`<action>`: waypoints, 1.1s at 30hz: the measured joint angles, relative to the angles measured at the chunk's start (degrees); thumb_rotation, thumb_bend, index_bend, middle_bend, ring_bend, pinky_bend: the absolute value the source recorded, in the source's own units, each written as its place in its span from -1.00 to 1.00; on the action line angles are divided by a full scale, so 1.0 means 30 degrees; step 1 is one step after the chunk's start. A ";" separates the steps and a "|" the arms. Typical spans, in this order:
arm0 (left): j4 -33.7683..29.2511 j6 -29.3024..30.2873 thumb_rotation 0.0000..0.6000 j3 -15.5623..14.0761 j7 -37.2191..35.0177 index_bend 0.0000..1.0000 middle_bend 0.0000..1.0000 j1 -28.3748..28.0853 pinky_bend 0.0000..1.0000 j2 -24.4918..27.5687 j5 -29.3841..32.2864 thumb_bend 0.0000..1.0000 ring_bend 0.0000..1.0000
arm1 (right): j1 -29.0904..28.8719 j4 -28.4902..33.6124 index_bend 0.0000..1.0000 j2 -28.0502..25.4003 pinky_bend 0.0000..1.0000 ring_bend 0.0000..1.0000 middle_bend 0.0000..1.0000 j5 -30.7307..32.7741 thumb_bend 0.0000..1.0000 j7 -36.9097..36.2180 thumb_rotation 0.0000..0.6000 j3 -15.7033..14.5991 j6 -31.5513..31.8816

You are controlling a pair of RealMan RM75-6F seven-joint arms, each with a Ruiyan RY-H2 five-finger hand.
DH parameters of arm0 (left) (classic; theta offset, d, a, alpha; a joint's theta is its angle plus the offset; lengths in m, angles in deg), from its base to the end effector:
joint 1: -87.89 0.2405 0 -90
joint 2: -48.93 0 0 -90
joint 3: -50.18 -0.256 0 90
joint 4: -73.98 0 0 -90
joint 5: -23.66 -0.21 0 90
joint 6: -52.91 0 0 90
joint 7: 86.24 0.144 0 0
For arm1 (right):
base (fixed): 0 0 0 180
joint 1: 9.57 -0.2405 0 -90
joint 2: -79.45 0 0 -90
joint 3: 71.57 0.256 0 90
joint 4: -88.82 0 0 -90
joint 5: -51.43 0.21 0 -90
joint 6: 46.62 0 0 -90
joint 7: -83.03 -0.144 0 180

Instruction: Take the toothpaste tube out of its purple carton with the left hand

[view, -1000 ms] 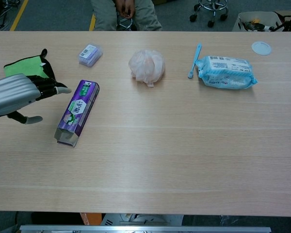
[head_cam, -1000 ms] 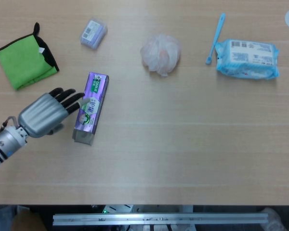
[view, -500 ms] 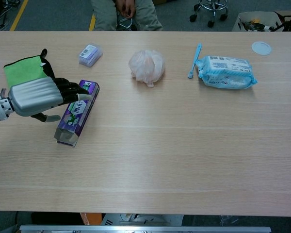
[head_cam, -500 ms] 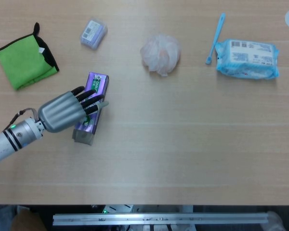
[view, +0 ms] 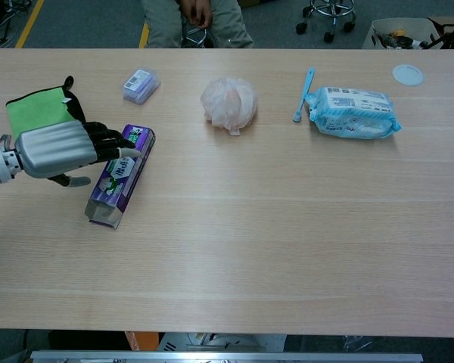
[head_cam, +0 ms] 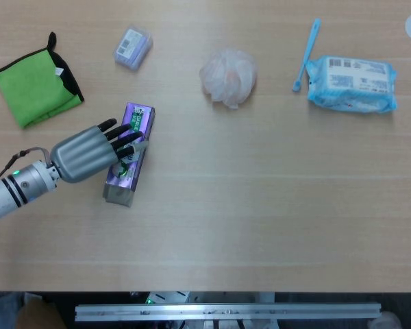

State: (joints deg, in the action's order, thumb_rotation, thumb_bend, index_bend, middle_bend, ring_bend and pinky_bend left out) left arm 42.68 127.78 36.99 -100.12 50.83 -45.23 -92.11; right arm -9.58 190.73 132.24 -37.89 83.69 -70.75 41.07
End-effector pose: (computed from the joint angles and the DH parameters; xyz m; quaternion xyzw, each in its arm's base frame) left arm -0.2867 0.3177 0.0053 -0.9145 -0.0532 -0.2779 0.2893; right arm -0.2964 -0.1469 0.2026 0.6018 -0.3844 0.3655 0.5970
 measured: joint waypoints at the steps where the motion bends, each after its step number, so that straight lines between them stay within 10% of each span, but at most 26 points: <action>1: 0.0305 0.0067 1.00 -0.0065 -0.0156 -0.89 -0.78 0.0022 -0.53 -0.0171 0.0048 -0.47 -0.72 | -0.0008 0.0052 -0.17 -0.0005 -0.03 -0.14 -0.15 0.0000 -0.45 0.0055 1.00 0.0003 -0.0015; 18: 0.0806 0.0350 1.00 -0.0478 -0.1315 -0.89 -0.78 -0.0278 -0.57 -0.2506 0.0977 -0.47 -0.72 | 0.0226 -0.0120 -0.17 -0.0195 -0.03 -0.14 -0.15 0.0028 -0.45 -0.0385 1.00 -0.0026 0.0211; 33: -0.3664 -0.4224 1.00 0.1909 0.3592 -0.85 -0.76 -0.1420 -0.57 -0.2125 0.4519 -0.47 -0.72 | 0.0394 -0.0781 -0.17 -0.0126 -0.03 -0.14 -0.15 -0.0137 -0.45 -0.1280 1.00 -0.0007 0.0508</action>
State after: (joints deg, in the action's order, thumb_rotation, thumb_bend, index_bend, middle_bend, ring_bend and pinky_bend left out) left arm 31.68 115.11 42.72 -89.35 46.57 -51.61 -78.56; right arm -8.39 188.39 131.86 -38.30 79.85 -70.77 42.60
